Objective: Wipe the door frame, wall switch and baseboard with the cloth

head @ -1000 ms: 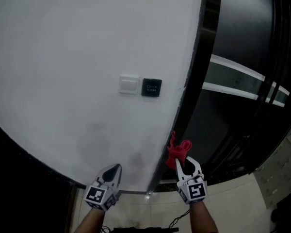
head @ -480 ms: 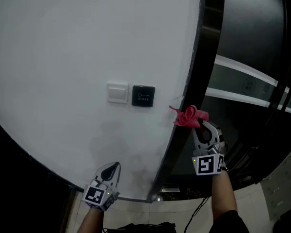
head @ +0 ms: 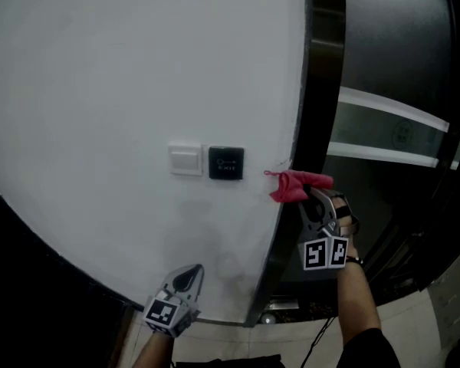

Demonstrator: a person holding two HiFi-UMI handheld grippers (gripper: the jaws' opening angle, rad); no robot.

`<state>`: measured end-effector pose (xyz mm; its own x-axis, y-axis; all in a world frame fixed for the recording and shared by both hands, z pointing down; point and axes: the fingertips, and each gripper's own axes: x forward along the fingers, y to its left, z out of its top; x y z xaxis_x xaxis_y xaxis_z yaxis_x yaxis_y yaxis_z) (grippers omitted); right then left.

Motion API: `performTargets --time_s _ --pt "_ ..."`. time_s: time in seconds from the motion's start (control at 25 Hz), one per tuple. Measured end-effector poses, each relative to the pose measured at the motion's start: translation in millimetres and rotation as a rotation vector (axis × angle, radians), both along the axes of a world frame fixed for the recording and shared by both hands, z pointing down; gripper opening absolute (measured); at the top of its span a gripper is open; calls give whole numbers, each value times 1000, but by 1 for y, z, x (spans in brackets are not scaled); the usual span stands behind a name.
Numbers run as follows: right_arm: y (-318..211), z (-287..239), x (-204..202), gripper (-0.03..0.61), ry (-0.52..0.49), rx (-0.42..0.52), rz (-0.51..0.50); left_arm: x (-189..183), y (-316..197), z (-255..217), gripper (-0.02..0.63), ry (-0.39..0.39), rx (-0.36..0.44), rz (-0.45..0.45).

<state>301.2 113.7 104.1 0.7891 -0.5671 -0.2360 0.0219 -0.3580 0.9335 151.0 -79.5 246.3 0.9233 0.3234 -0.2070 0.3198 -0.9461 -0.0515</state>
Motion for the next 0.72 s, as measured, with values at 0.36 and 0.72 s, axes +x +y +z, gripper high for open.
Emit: performTargets --time_s 0.36,0.72 --pt "-13 41 2 60 -150 -49 1 7 14 -4 3 35 -43 54" --pt "-16 98 2 60 -255 -158 37 2 16 0 3 21 -65 87"
